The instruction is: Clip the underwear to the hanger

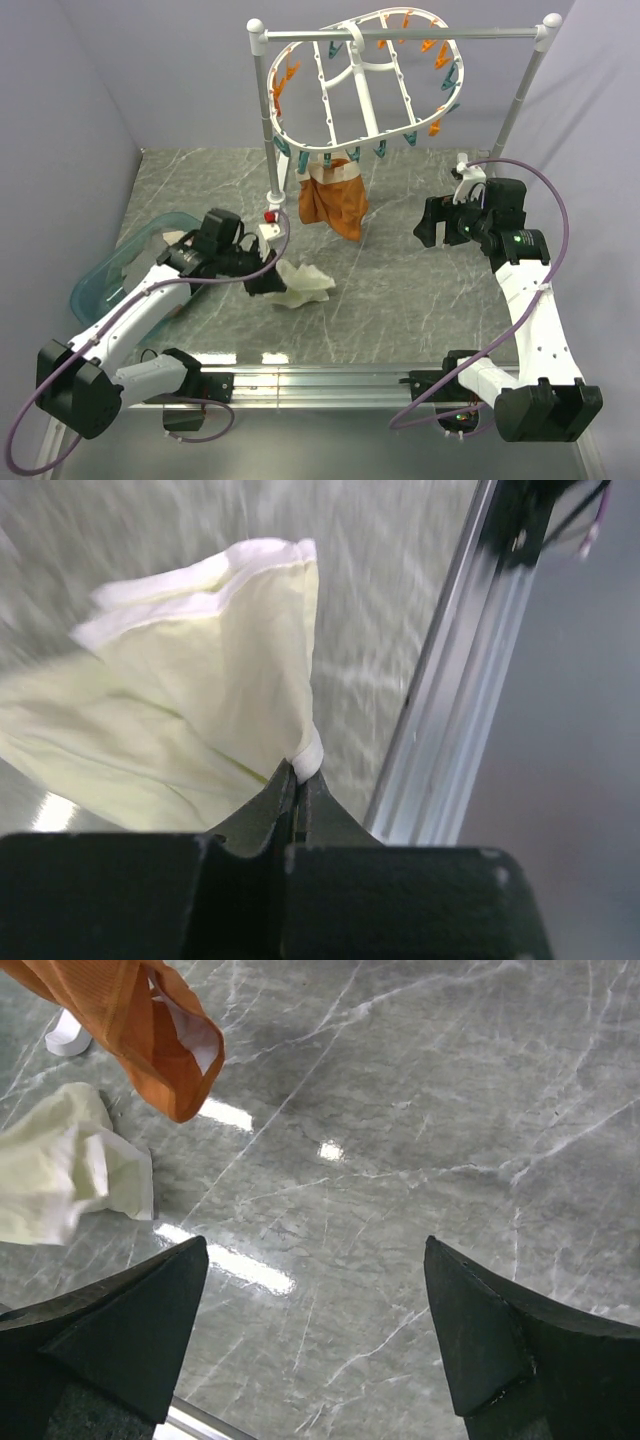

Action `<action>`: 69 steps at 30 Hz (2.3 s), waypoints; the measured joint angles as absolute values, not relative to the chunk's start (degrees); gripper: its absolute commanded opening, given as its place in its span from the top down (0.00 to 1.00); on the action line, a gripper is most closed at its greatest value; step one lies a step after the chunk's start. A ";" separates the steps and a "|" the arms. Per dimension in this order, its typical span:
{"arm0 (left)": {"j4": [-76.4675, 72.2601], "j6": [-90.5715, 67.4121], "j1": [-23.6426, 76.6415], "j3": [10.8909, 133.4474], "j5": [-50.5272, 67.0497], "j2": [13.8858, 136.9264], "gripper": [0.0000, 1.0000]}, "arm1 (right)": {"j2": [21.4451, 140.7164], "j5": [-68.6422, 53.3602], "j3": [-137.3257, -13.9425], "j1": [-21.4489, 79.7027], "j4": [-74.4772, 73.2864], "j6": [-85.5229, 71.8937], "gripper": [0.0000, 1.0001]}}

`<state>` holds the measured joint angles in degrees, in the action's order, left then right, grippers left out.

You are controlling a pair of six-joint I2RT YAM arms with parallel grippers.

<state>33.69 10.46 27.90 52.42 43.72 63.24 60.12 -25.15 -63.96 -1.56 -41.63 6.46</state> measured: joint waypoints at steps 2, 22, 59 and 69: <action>35.03 11.62 27.14 48.62 43.90 63.18 1.00 | 60.12 -25.52 -63.96 -1.56 -41.63 6.46 0.05; 39.38 38.41 25.80 46.85 24.01 70.08 0.35 | 60.14 -28.18 -63.53 -1.76 -41.60 6.48 0.06; 16.10 21.04 71.88 41.71 -1.65 74.22 0.52 | 60.29 -27.00 -62.24 -1.83 -41.52 6.92 0.06; 16.99 18.90 61.87 48.51 5.06 87.02 0.56 | 60.31 -26.39 -62.19 -2.15 -41.52 6.92 0.07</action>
<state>16.99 18.90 61.87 48.51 5.06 87.02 60.31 -26.39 -62.19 -2.15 -41.52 6.92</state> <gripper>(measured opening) 0.452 0.936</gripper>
